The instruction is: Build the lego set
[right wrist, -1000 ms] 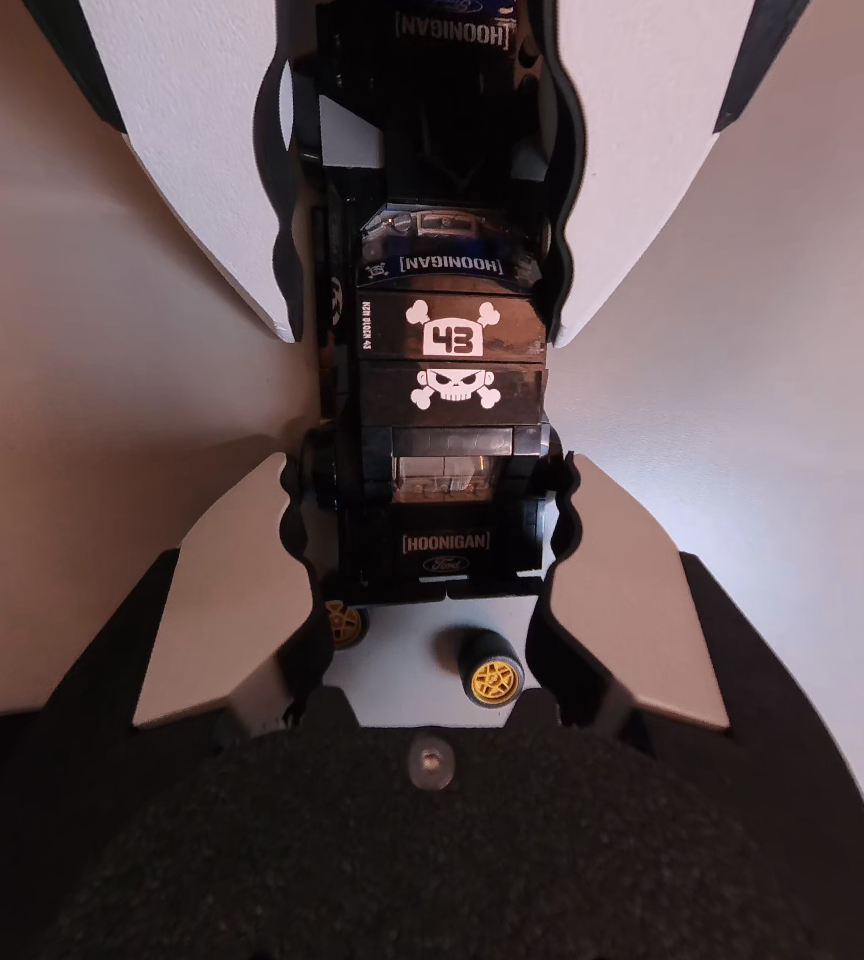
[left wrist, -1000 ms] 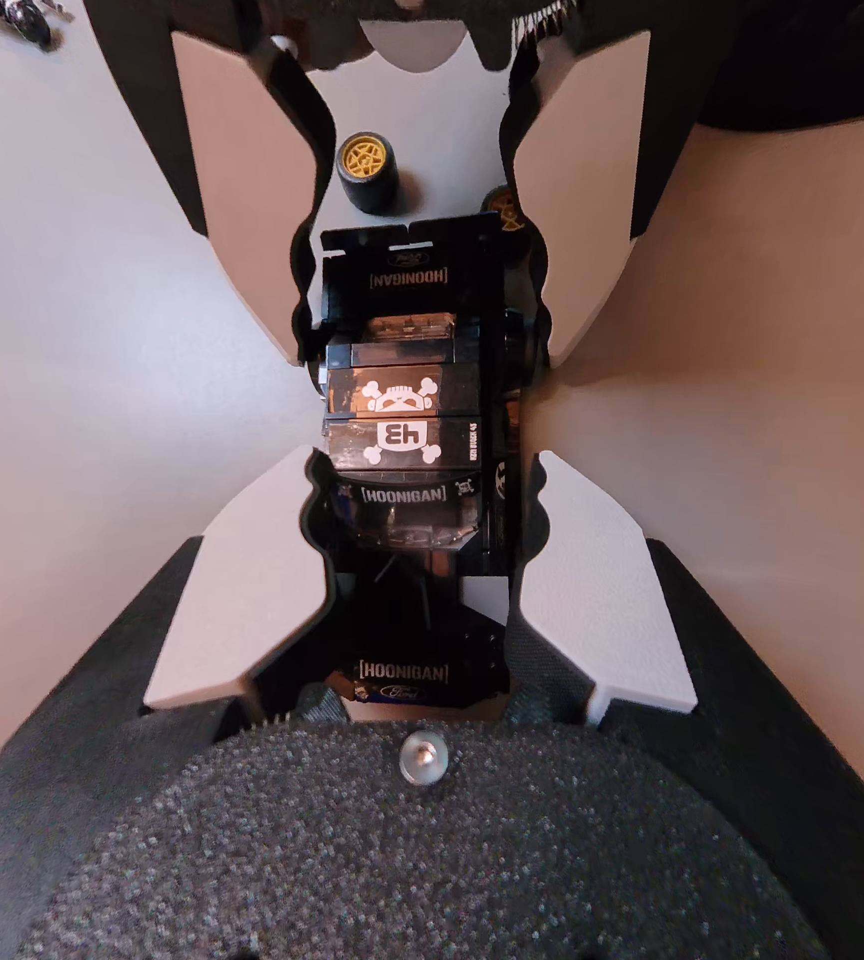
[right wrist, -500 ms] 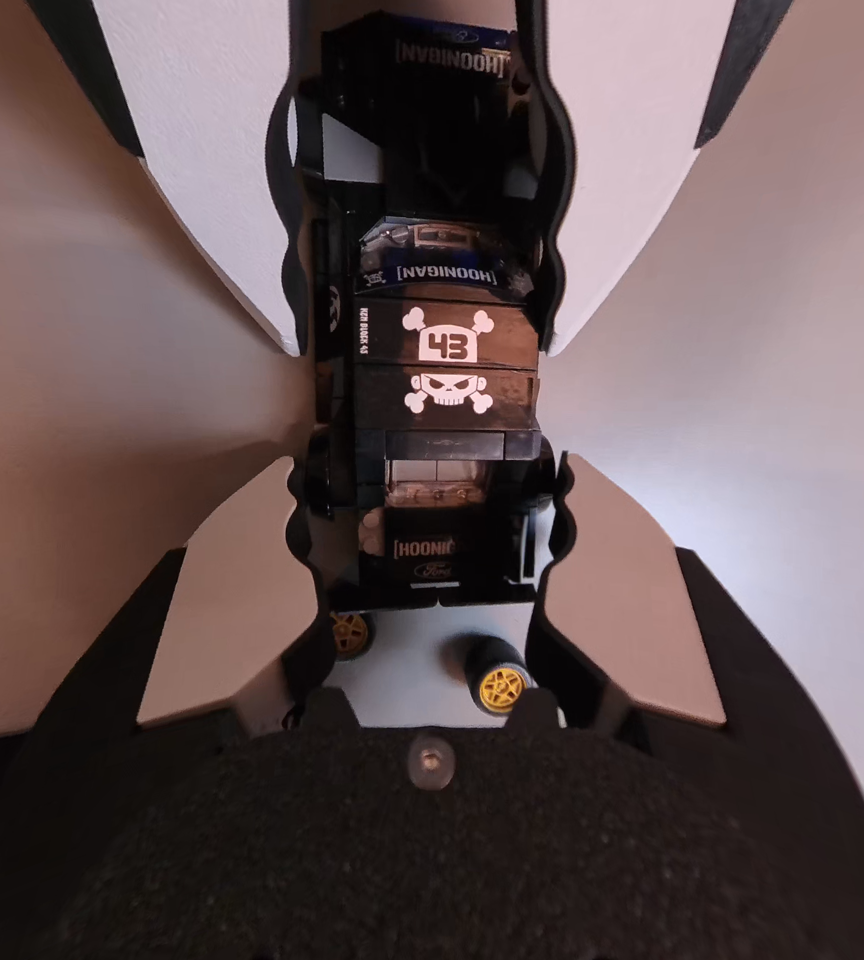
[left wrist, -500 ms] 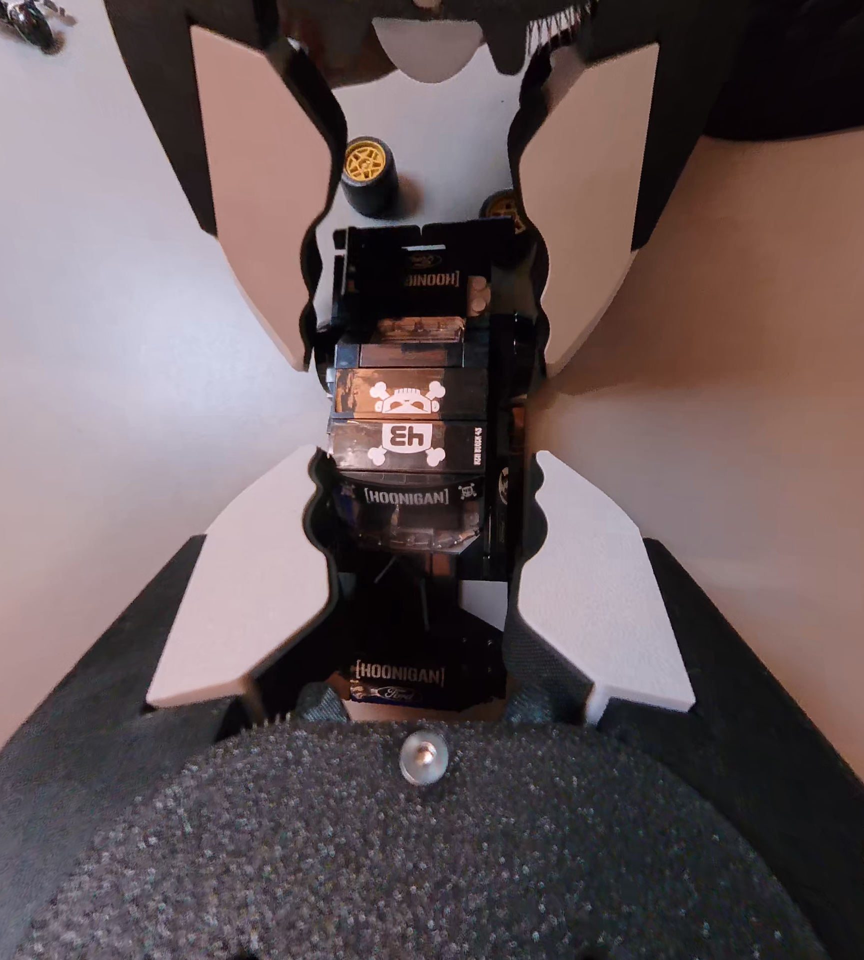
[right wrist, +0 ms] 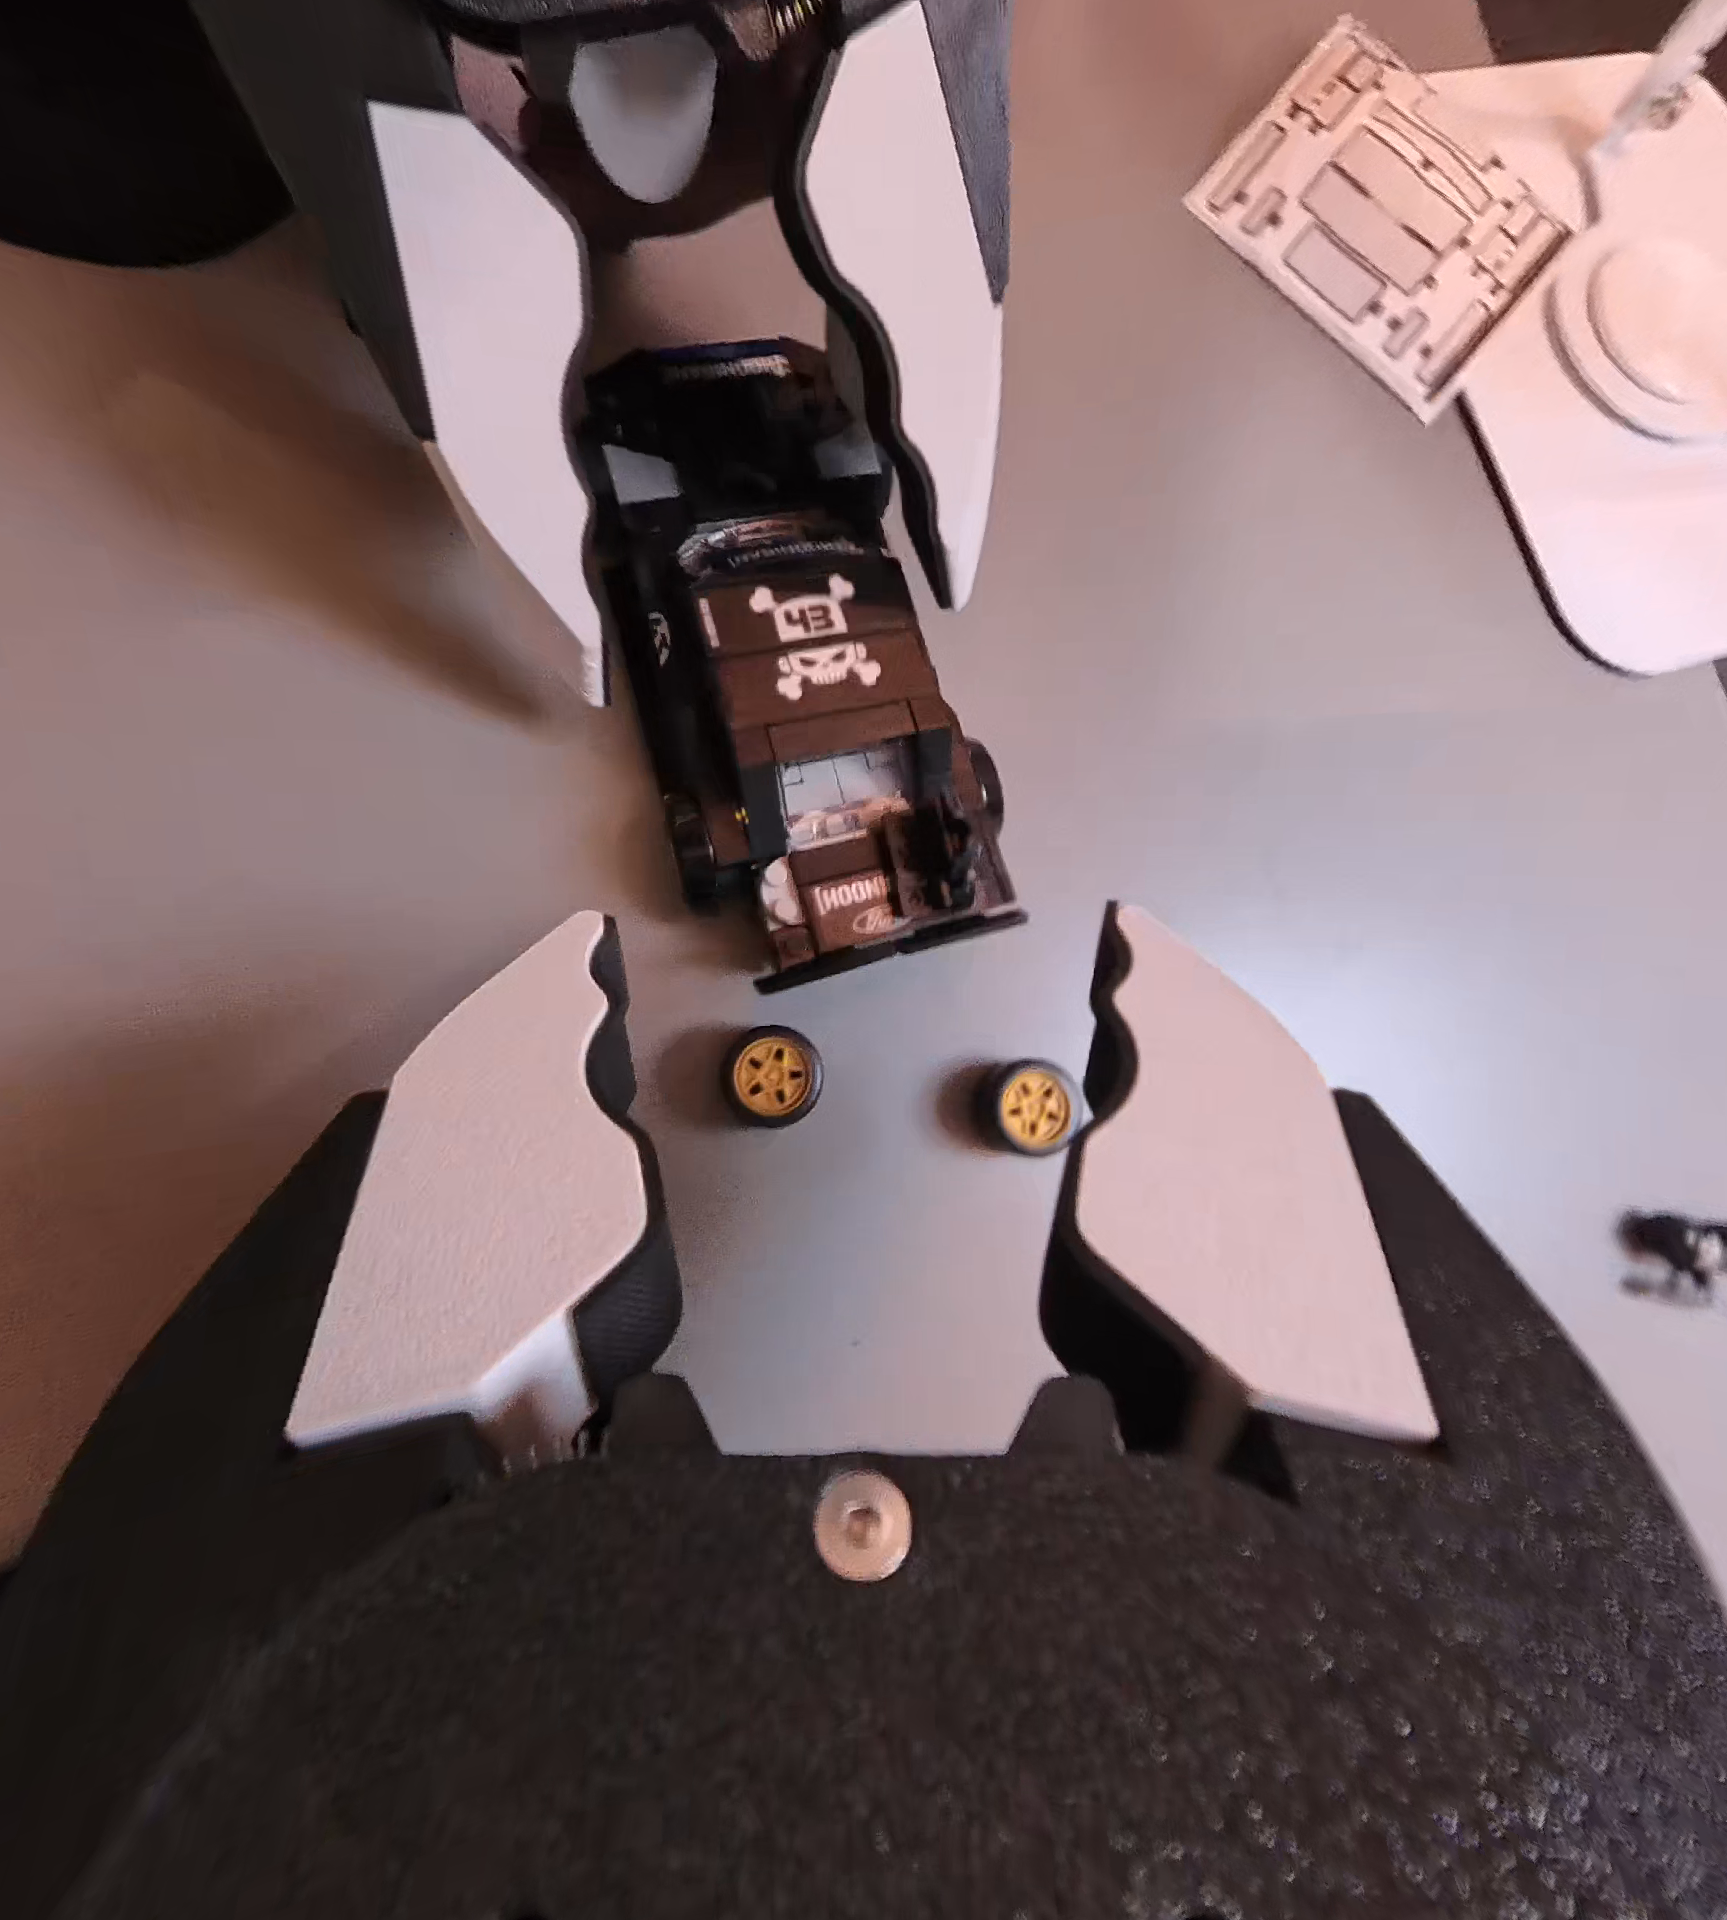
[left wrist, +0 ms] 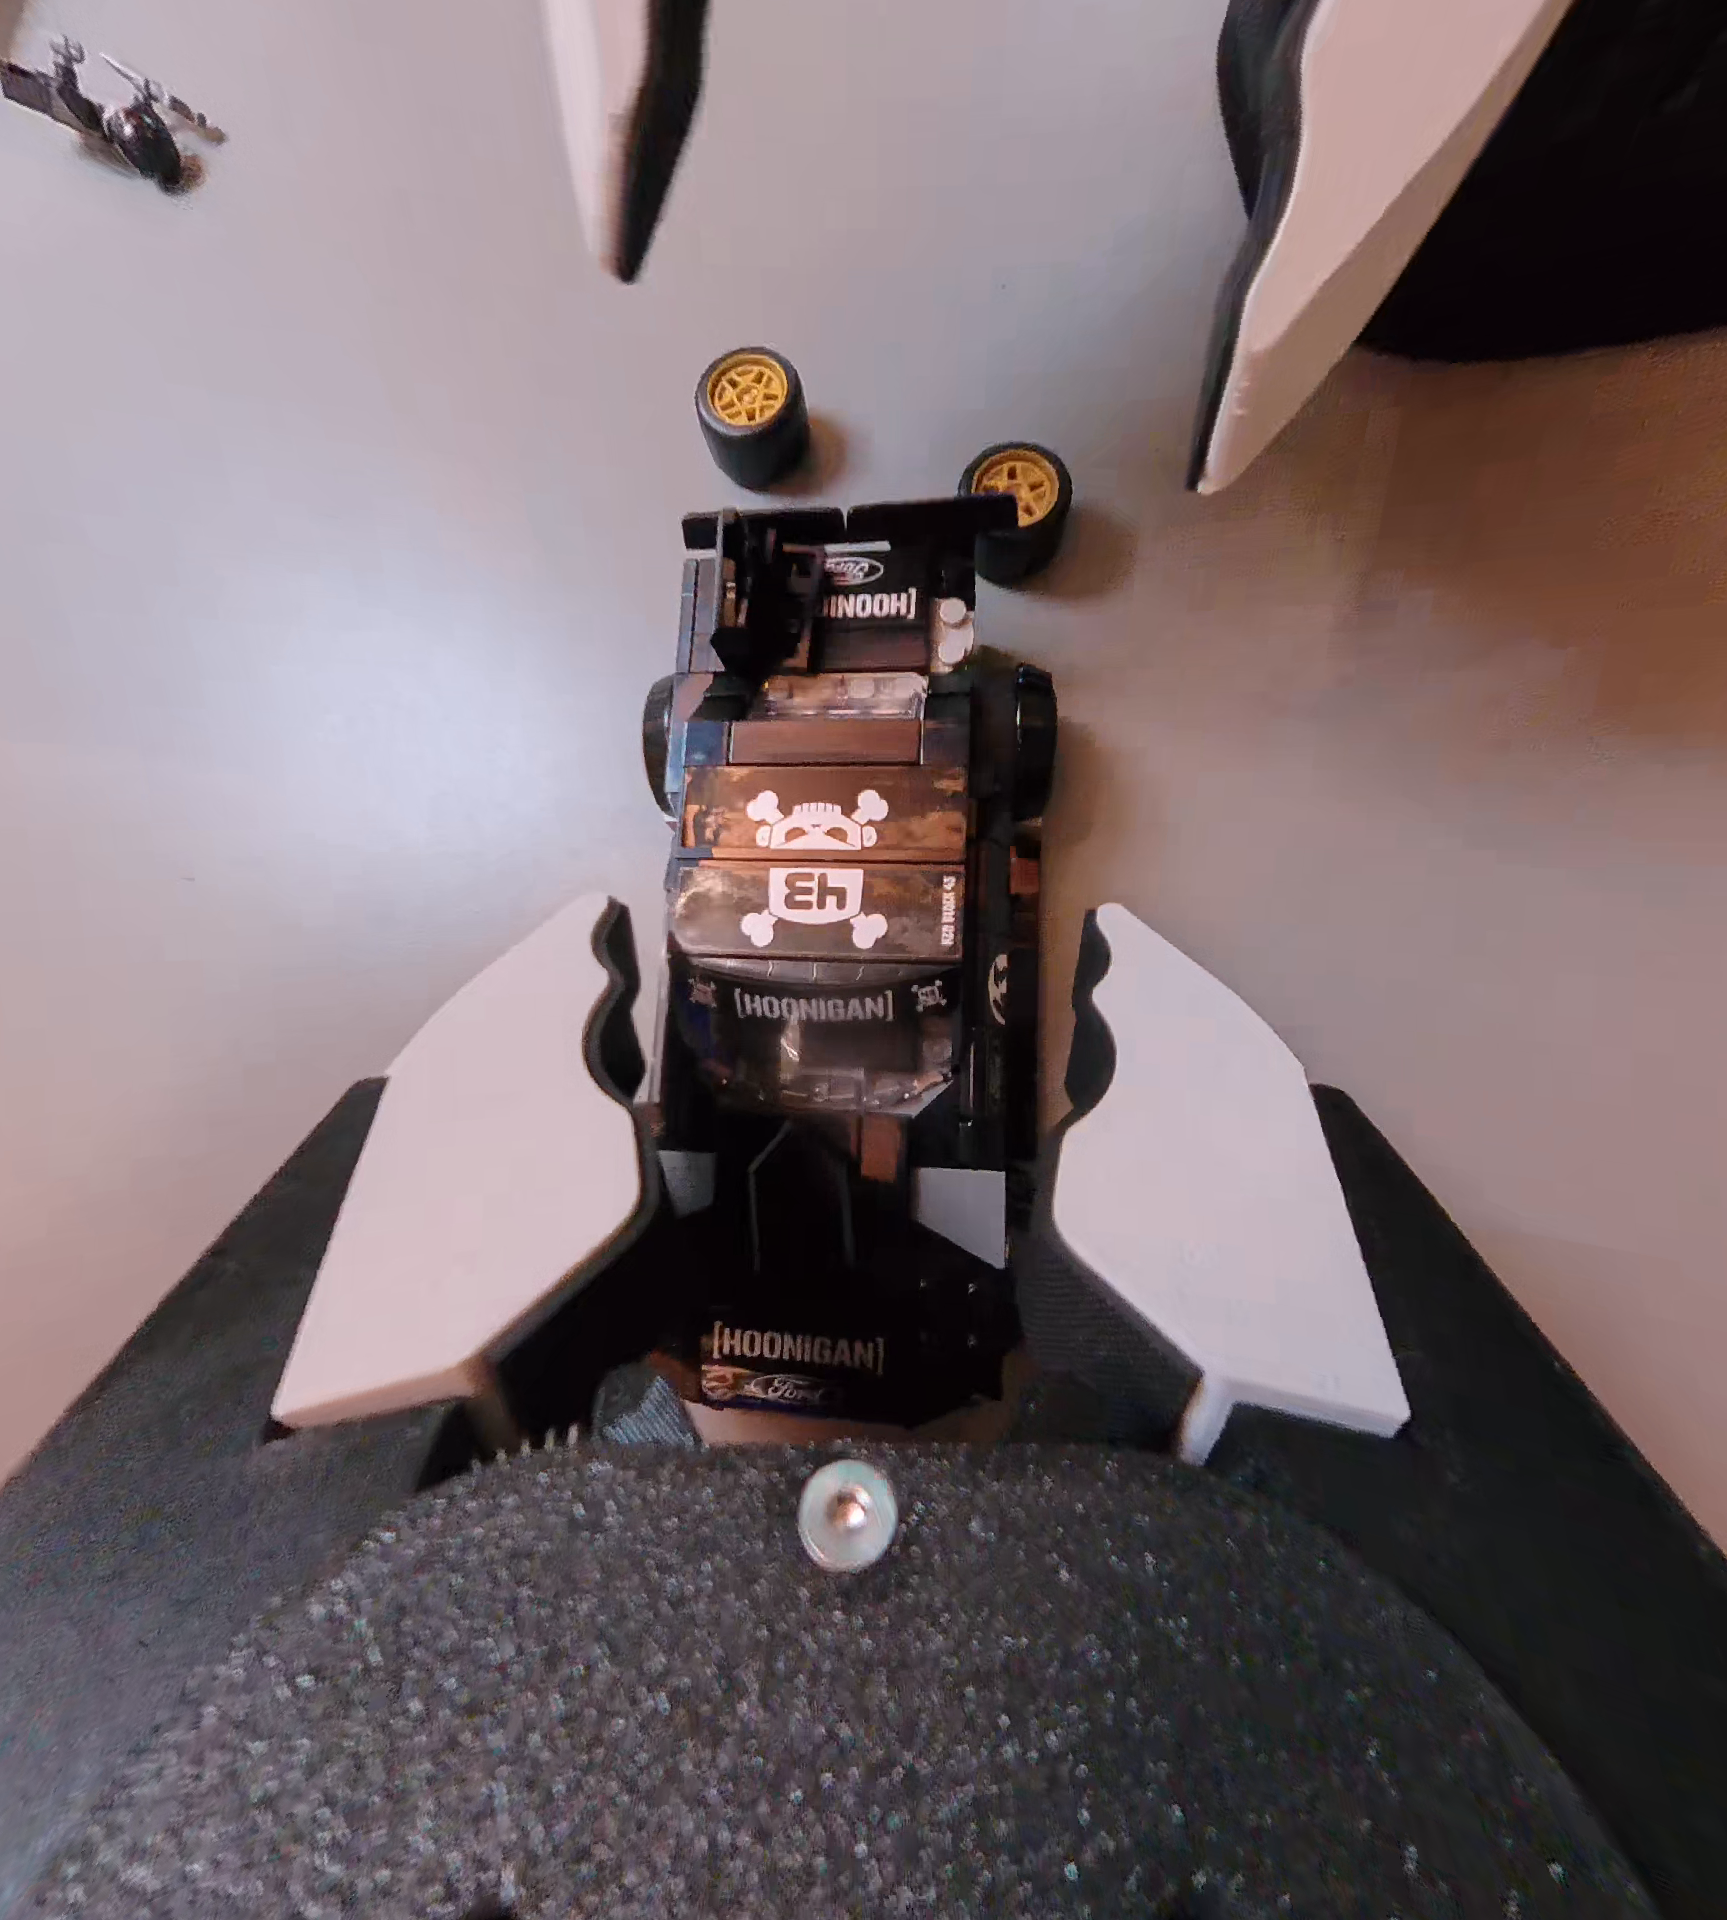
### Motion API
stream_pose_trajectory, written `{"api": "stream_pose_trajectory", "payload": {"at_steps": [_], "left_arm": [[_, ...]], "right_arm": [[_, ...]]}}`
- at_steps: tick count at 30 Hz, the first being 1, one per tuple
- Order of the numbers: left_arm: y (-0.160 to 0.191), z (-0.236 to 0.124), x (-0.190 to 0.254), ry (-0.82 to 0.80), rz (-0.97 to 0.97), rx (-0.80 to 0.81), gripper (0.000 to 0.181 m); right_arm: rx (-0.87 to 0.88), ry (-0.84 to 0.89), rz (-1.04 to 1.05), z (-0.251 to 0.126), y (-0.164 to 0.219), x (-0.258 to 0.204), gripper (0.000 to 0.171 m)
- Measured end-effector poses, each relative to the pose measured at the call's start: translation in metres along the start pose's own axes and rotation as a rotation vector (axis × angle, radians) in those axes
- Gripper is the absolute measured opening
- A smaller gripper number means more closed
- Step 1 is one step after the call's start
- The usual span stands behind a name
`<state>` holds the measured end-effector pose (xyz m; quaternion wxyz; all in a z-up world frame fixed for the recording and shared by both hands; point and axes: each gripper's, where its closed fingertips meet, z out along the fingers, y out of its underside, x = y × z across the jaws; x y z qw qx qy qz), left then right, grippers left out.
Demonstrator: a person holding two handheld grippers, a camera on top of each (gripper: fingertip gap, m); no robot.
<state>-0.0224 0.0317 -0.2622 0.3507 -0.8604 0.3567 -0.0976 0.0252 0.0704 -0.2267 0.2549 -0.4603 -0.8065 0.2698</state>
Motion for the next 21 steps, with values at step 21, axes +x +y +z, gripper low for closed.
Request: {"api": "stream_pose_trajectory", "payload": {"at_steps": [21], "left_arm": [[0.001, 0.012, -0.003, -0.02, -0.001, -0.107, 0.069]], "right_arm": [[0.094, 0.046, 0.015, 0.026, -0.003, 0.025, 0.025]]}}
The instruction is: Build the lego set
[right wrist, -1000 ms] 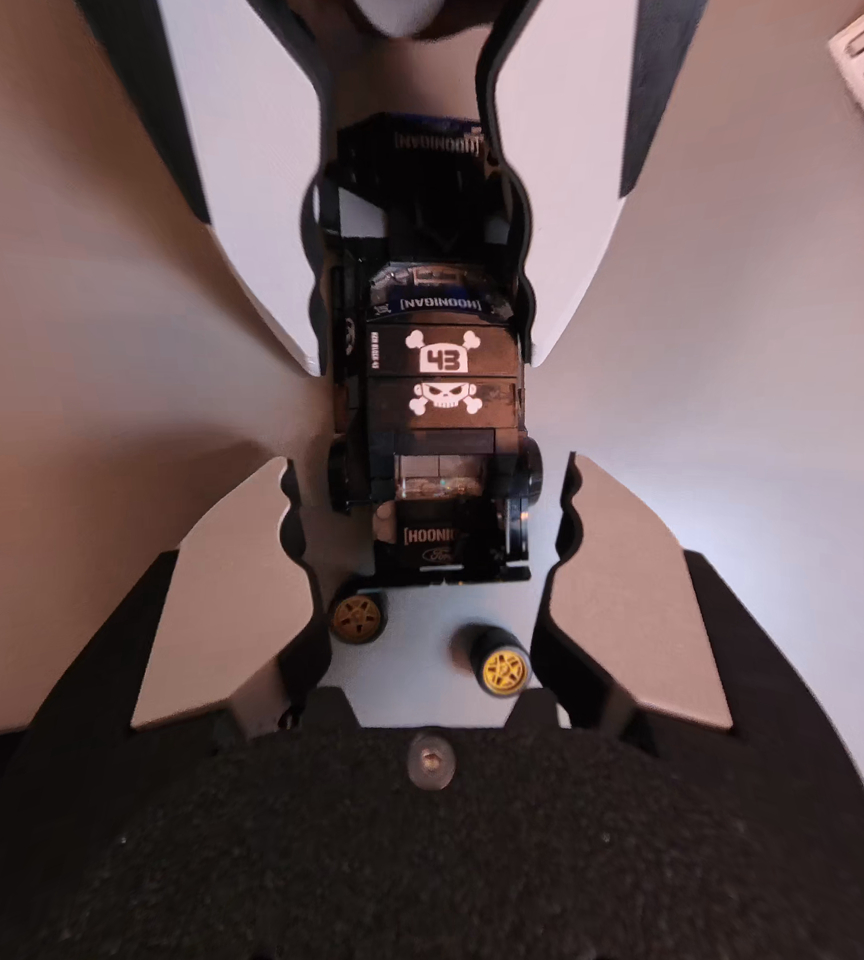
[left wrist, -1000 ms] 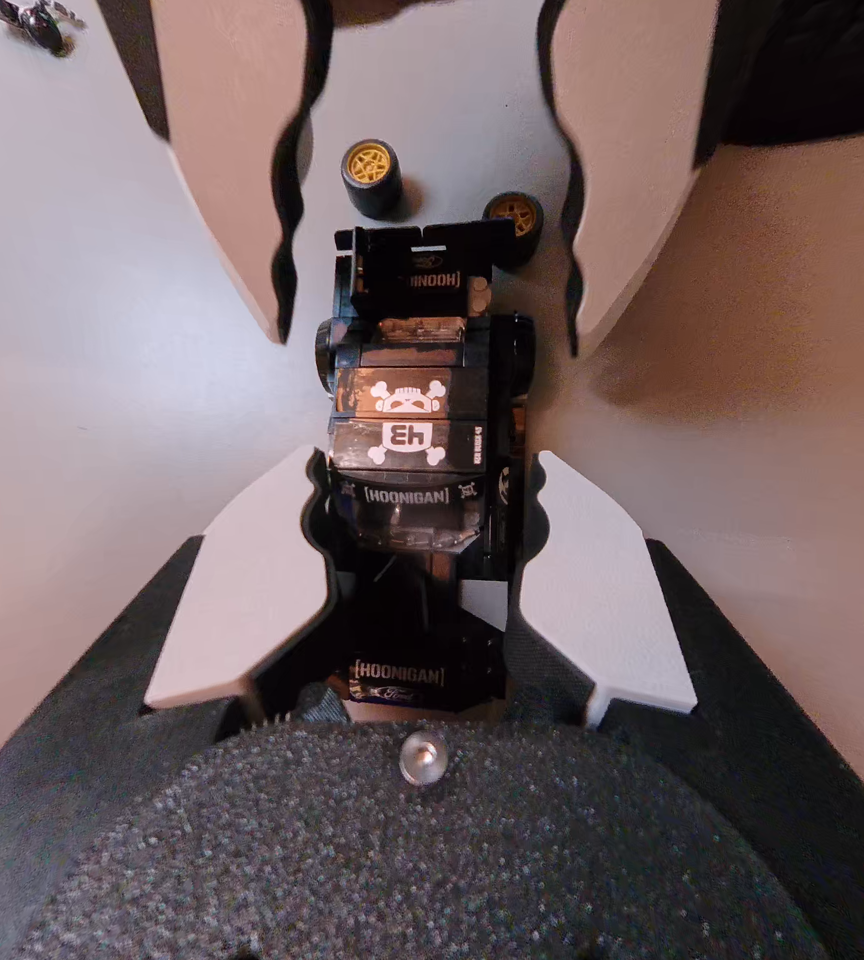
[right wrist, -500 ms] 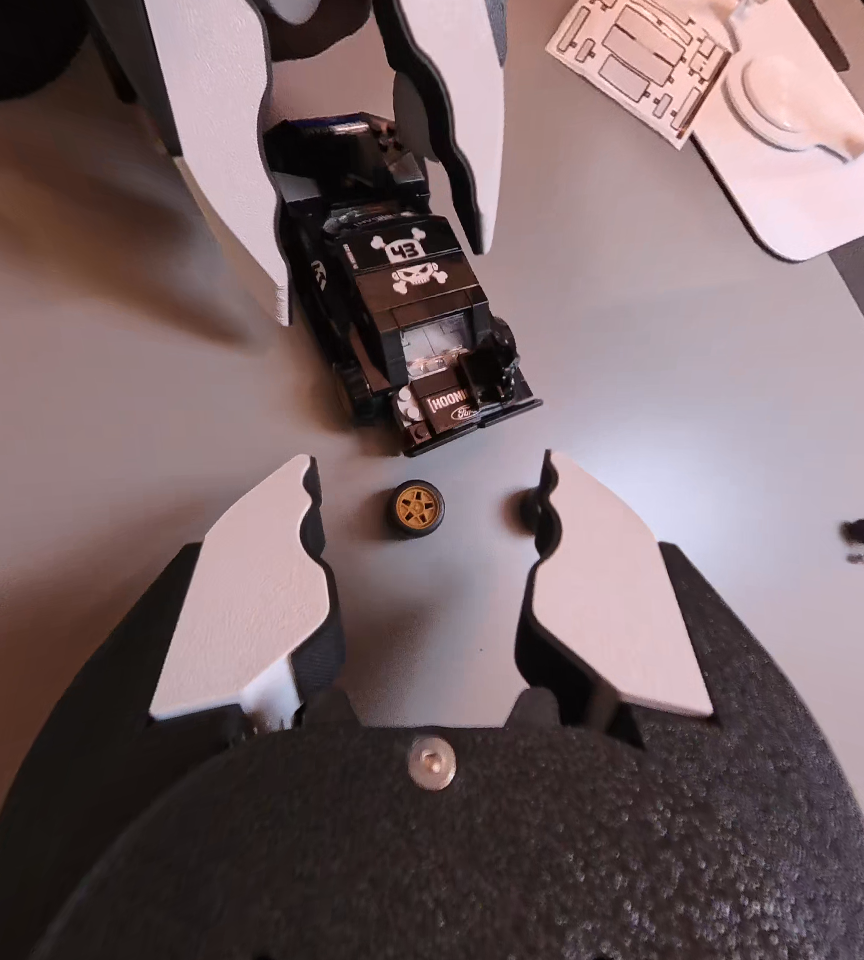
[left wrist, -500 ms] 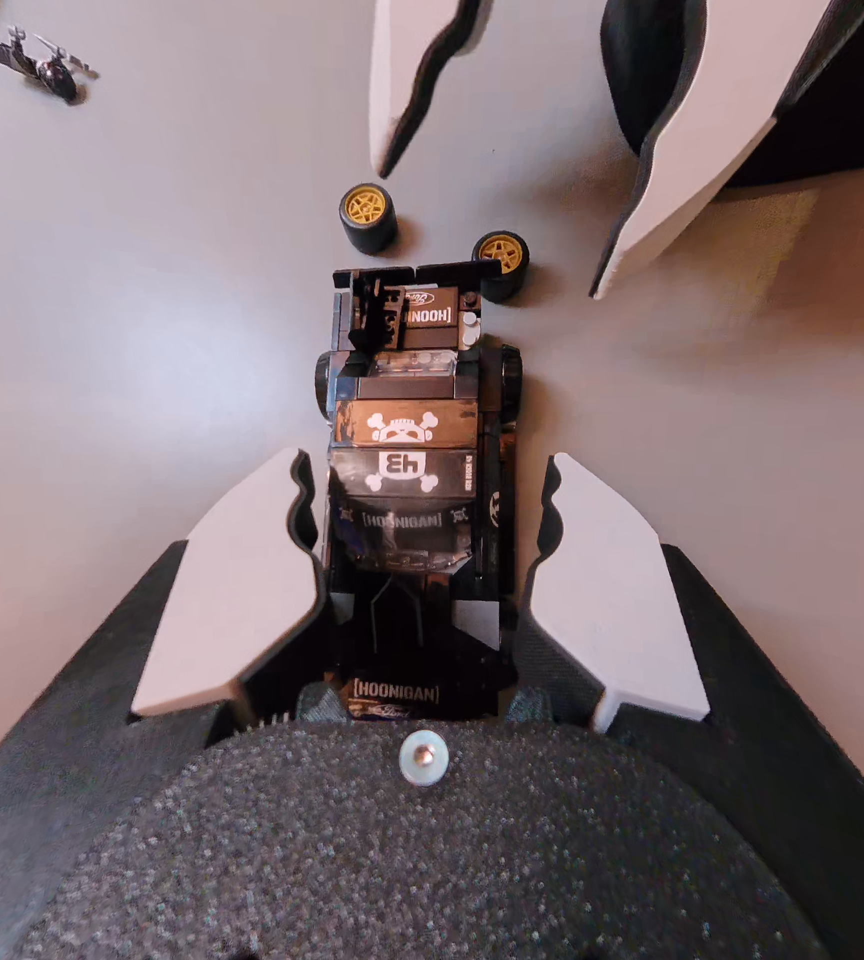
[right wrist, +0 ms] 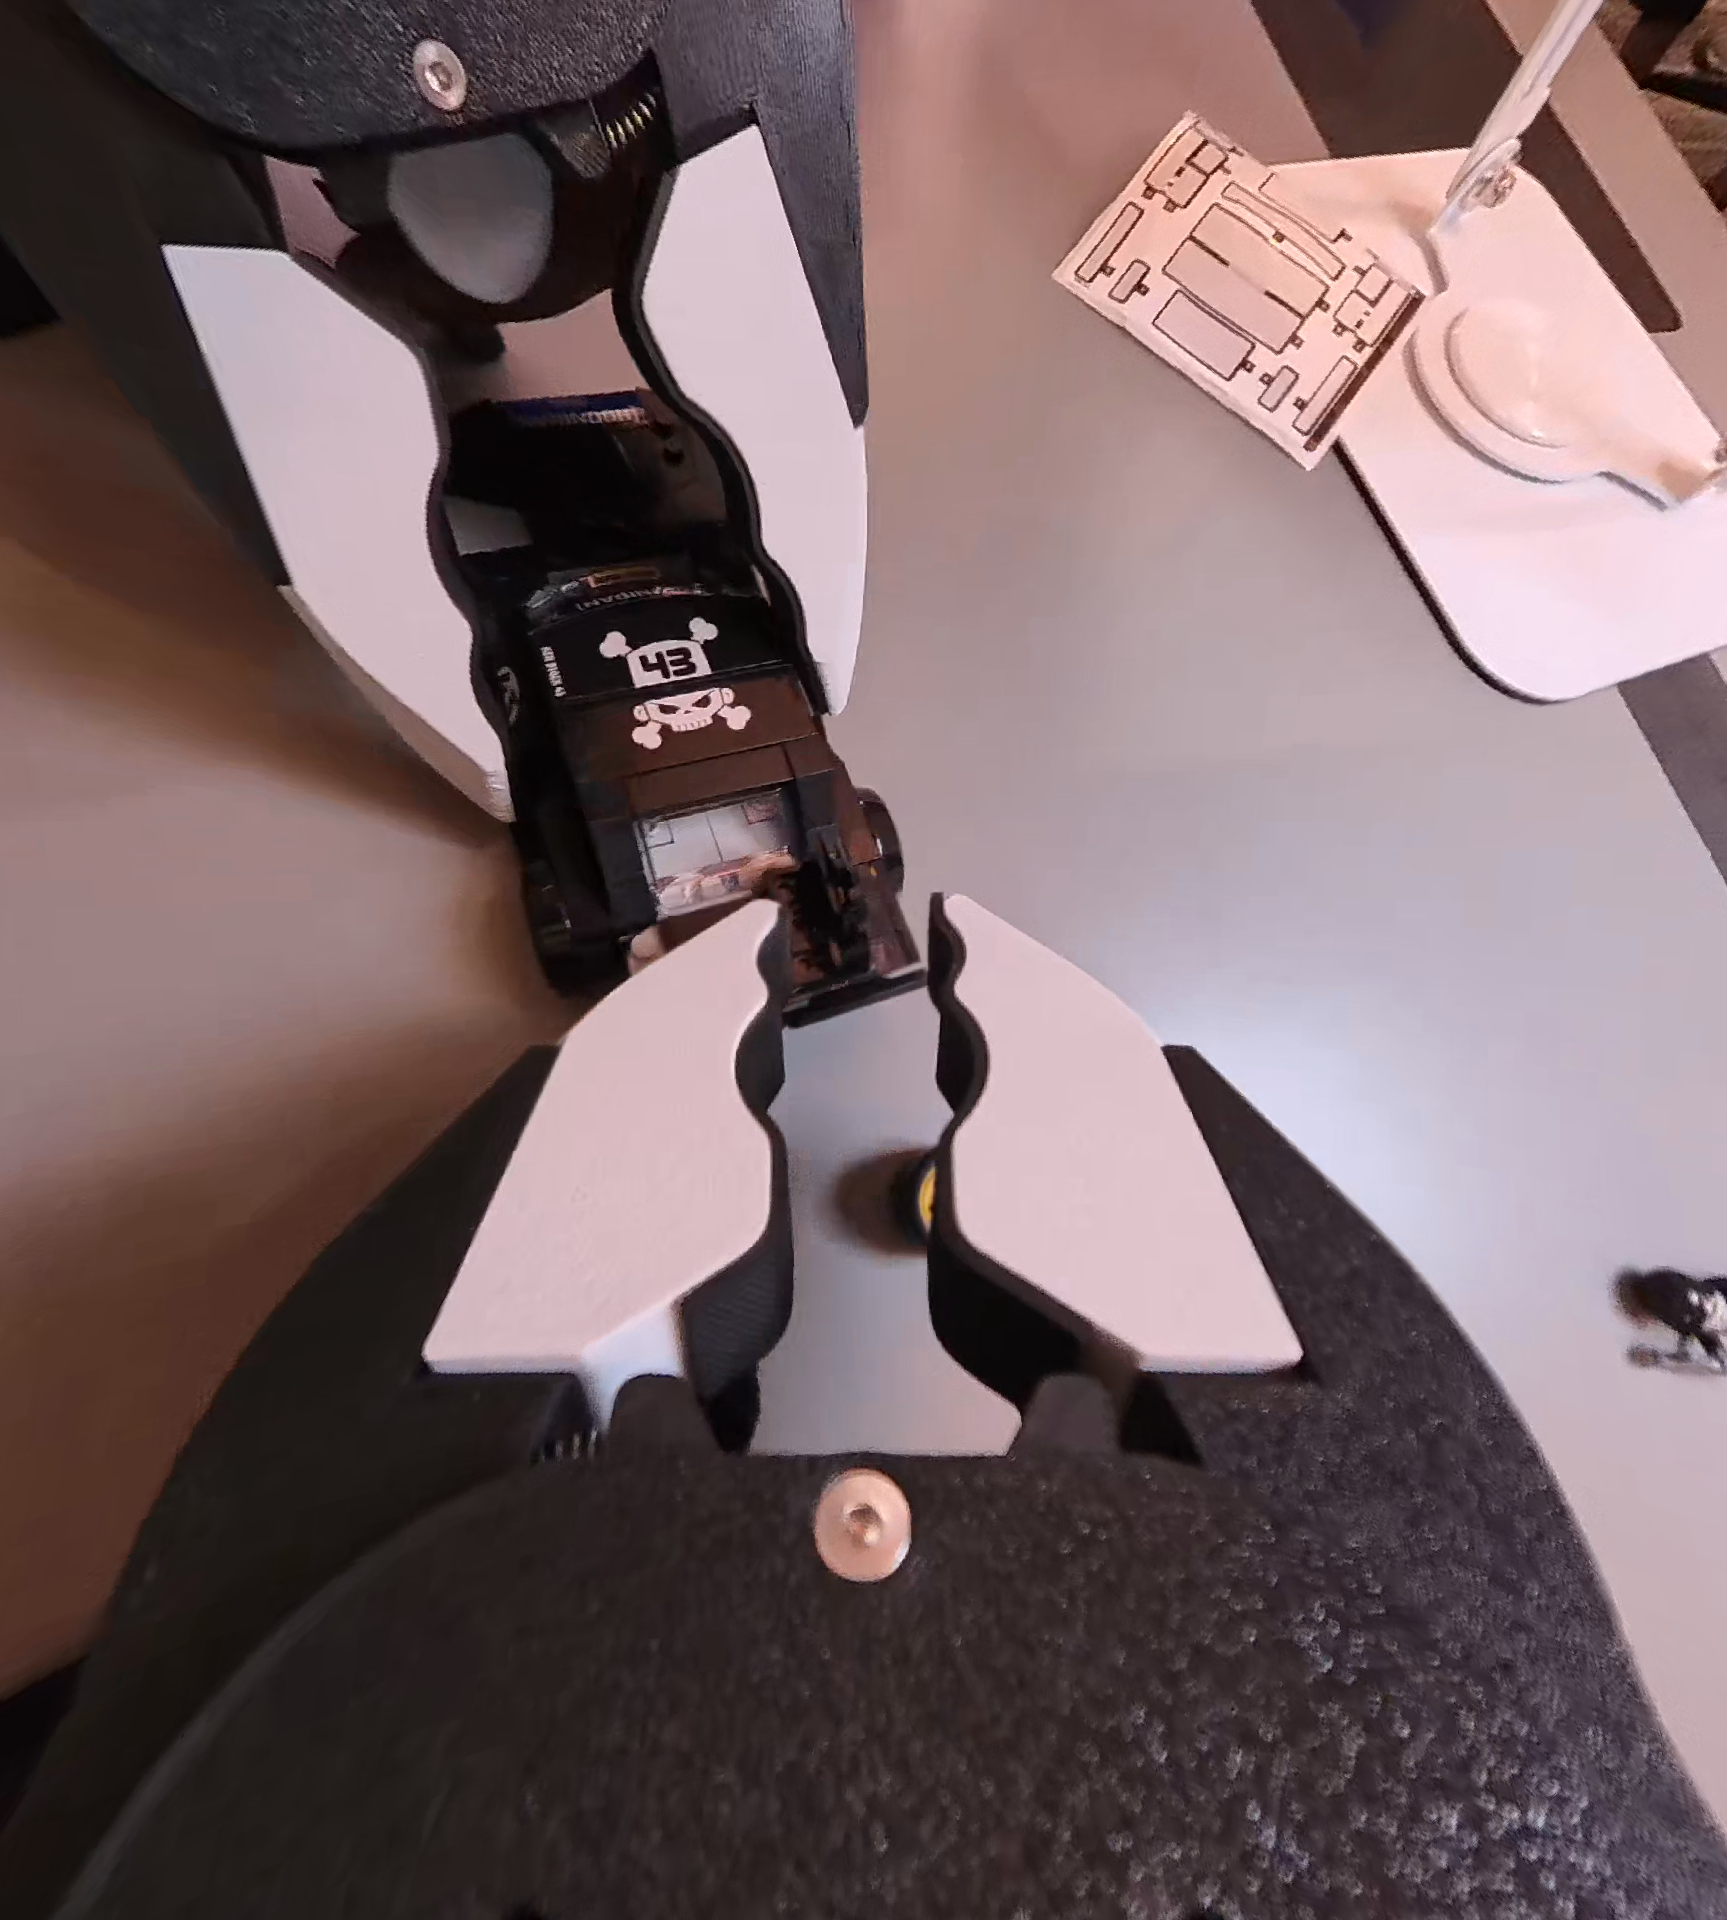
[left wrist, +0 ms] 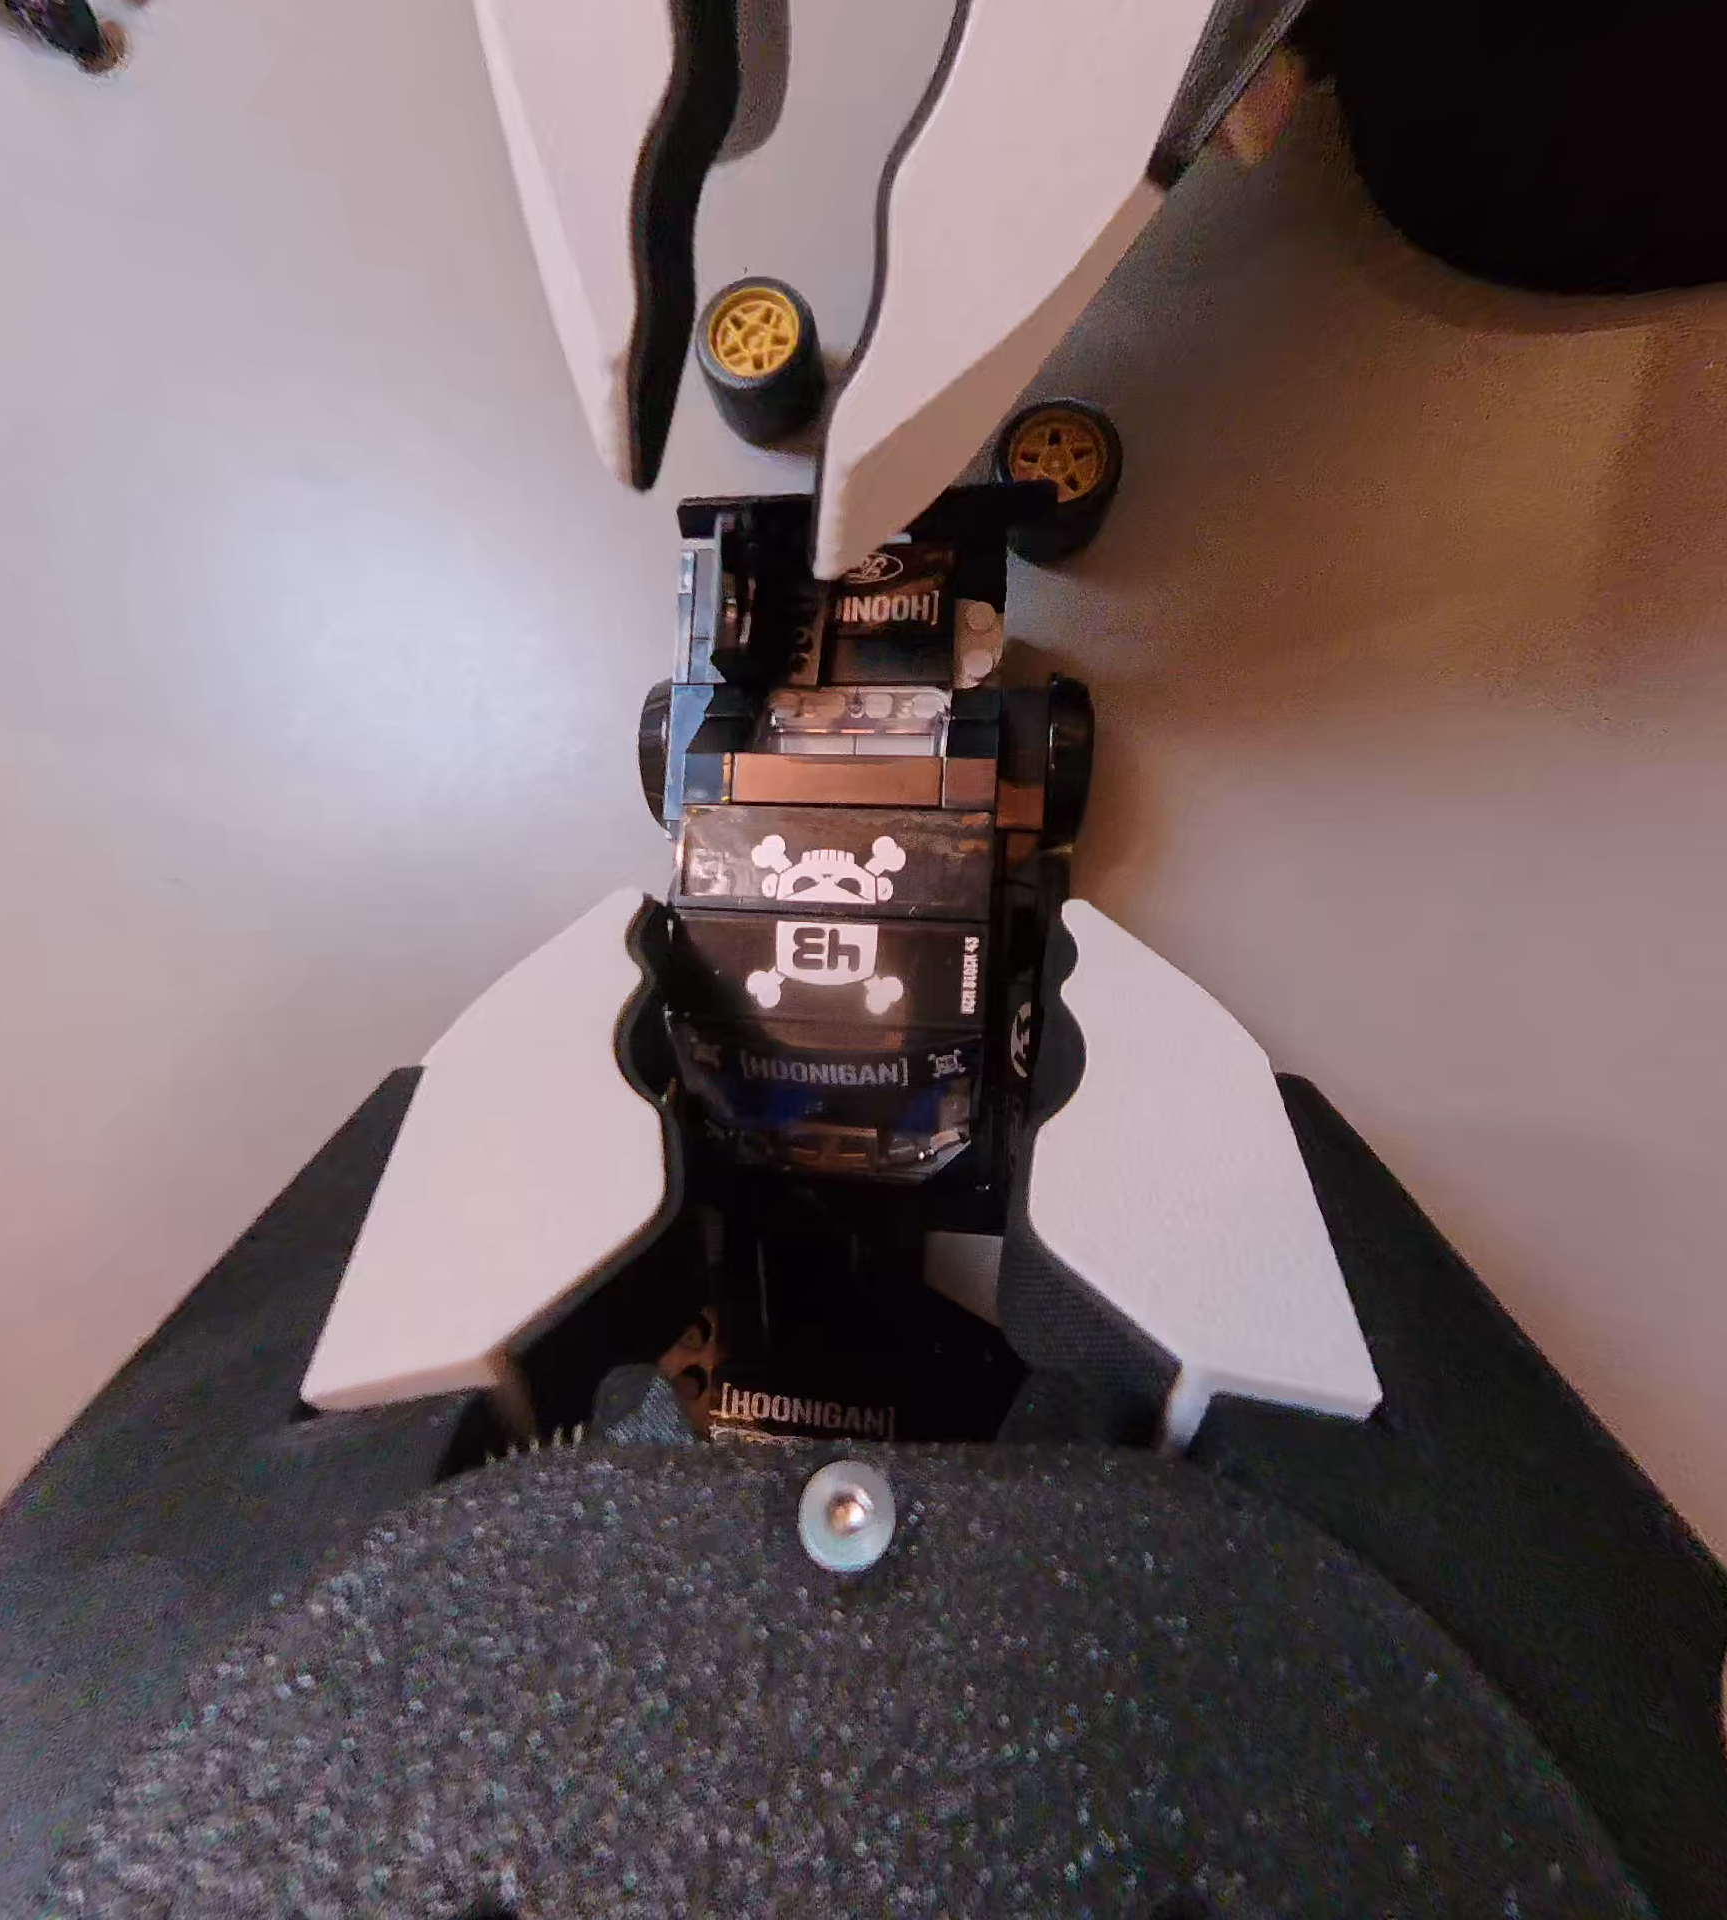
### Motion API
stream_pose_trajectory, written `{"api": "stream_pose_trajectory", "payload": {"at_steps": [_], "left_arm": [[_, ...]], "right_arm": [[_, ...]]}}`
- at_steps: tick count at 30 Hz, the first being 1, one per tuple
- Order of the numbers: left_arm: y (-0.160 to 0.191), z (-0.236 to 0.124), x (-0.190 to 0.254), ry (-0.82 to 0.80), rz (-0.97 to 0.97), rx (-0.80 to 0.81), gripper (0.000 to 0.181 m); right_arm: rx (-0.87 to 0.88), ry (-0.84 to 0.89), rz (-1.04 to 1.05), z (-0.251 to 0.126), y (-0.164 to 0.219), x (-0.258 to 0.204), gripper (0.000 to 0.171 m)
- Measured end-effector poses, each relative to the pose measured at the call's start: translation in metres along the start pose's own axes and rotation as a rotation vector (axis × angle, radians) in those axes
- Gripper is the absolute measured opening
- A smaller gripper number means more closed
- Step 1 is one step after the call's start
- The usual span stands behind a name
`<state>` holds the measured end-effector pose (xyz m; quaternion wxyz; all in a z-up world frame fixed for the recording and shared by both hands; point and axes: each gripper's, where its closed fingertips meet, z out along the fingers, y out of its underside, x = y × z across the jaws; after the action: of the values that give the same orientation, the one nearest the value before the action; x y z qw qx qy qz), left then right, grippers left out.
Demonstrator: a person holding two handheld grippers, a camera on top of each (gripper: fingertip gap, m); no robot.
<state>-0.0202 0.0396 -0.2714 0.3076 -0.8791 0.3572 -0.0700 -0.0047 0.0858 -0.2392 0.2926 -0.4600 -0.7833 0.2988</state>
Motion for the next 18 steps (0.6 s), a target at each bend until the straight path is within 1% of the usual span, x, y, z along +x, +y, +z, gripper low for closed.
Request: {"api": "stream_pose_trajectory", "payload": {"at_steps": [2, 3, 4, 8, 11, 14, 18], "left_arm": [[0.0, 0.0, 0.0, 0.005, -0.007, 0.005, 0.069], [0.001, 0.0, 0.0, 0.008, -0.009, 0.006, 0.068], [0.001, 0.0, 0.0, 0.011, -0.013, 0.008, 0.068], [0.003, -0.002, 0.0, 0.016, -0.021, 0.016, 0.068], [0.004, -0.003, 0.0, 0.023, -0.021, 0.025, 0.068], [0.005, -0.004, 0.0, 0.03, -0.025, 0.032, 0.068], [0.006, -0.004, -0.001, 0.01, -0.012, 0.024, 0.072]], "right_arm": [[-0.015, -0.021, -0.026, 0.006, 0.0, -0.001, 0.022], [-0.018, -0.027, -0.044, 0.009, 0.0, -0.002, 0.017], [-0.018, -0.031, -0.067, 0.01, 0.0, -0.003, 0.009], [0.057, 0.025, -0.165, 0.001, -0.012, -0.006, 0.008], [0.106, 0.11, -0.304, -0.009, -0.018, -0.018, 0.008], [0.079, 0.241, -0.476, -0.01, -0.015, -0.024, 0.008], [0.026, 0.29, -0.611, -0.006, -0.009, -0.035, 0.008]]}}
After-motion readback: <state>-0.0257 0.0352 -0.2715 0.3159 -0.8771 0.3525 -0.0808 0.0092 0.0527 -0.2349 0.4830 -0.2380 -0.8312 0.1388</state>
